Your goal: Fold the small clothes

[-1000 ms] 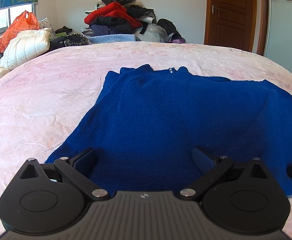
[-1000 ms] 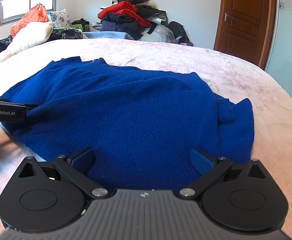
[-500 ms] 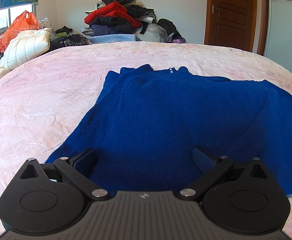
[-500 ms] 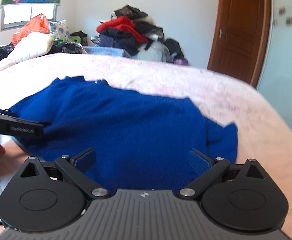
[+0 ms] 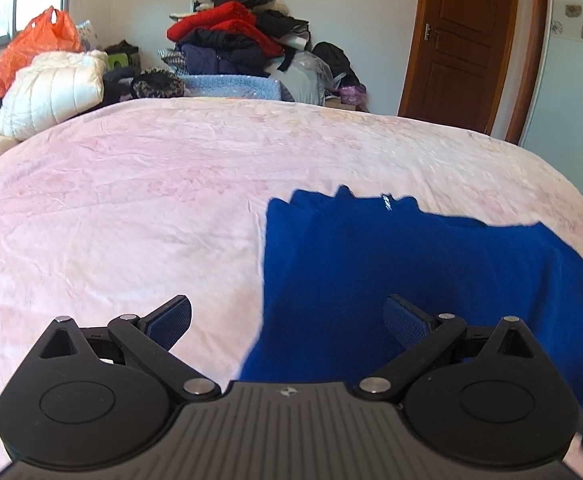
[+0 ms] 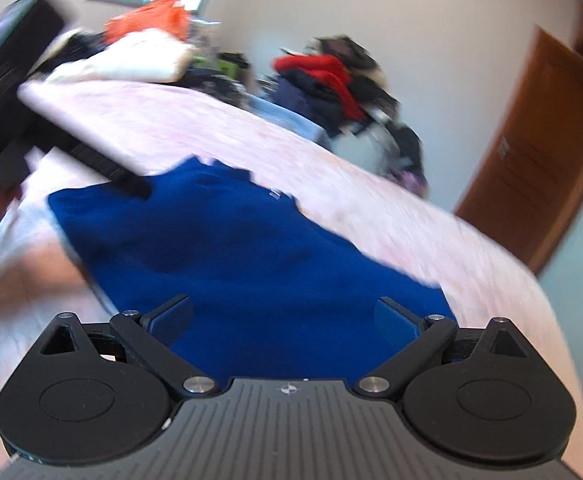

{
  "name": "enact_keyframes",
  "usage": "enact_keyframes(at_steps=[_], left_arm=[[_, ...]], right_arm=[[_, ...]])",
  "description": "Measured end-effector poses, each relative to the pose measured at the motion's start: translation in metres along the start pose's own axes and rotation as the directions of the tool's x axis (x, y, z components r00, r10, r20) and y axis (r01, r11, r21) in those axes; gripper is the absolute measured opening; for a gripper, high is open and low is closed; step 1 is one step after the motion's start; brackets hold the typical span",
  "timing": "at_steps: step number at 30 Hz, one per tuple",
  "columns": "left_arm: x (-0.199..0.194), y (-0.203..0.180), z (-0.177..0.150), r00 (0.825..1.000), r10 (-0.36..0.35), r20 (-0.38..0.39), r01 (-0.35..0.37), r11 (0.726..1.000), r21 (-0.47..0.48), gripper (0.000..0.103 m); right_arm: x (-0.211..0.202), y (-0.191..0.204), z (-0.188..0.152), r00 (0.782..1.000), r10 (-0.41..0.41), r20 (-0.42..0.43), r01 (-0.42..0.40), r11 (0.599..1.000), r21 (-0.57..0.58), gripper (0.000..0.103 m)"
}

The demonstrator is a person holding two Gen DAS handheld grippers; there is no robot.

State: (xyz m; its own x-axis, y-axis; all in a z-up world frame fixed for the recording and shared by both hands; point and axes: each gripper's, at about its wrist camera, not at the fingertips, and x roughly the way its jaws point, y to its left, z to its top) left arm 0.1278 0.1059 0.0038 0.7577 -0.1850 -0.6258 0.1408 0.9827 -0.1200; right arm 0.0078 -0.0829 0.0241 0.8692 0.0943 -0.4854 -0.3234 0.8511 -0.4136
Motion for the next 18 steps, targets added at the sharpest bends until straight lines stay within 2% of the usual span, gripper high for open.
enact_keyframes(at_steps=[2, 6, 9, 11, 15, 16, 18], left_arm=[[0.013, 0.012, 0.015, 0.999, -0.039, -0.029, 0.039, 0.999, 0.003, 0.103], [0.043, 0.023, 0.034, 0.995, -0.052, -0.09, 0.052, 0.999, -0.002, 0.103], [0.049, 0.025, 0.044, 0.997, -0.058, -0.055, 0.056, 0.998, -0.029, 0.103], [0.052, 0.02, 0.054, 0.992, -0.124, -0.031, 0.124, 0.992, -0.003, 0.103], [0.074, 0.004, 0.076, 0.971, -0.234, -0.055, 0.238, 0.968, 0.083, 0.103], [0.083, 0.0, 0.079, 0.968, -0.241, -0.074, 0.248, 0.963, 0.109, 0.103], [0.098, -0.007, 0.082, 0.974, -0.208, -0.088, 0.219, 0.965, 0.143, 0.102]], right_arm=[[0.004, 0.019, 0.01, 1.0, 0.02, -0.002, -0.02, 0.997, -0.078, 0.096], [0.009, 0.059, 0.018, 0.999, 0.044, -0.01, -0.045, 0.977, -0.206, 0.091], [0.01, 0.083, 0.017, 0.998, 0.067, -0.017, -0.069, 0.963, -0.261, 0.087], [0.009, 0.09, 0.016, 0.996, 0.09, -0.02, -0.093, 0.964, -0.251, 0.087], [0.004, 0.086, 0.018, 0.995, 0.103, -0.017, -0.104, 0.978, -0.181, 0.087], [0.002, 0.083, 0.019, 0.994, 0.106, -0.015, -0.107, 0.981, -0.16, 0.088], [-0.002, 0.077, 0.018, 0.993, 0.114, -0.009, -0.114, 0.987, -0.117, 0.088]])
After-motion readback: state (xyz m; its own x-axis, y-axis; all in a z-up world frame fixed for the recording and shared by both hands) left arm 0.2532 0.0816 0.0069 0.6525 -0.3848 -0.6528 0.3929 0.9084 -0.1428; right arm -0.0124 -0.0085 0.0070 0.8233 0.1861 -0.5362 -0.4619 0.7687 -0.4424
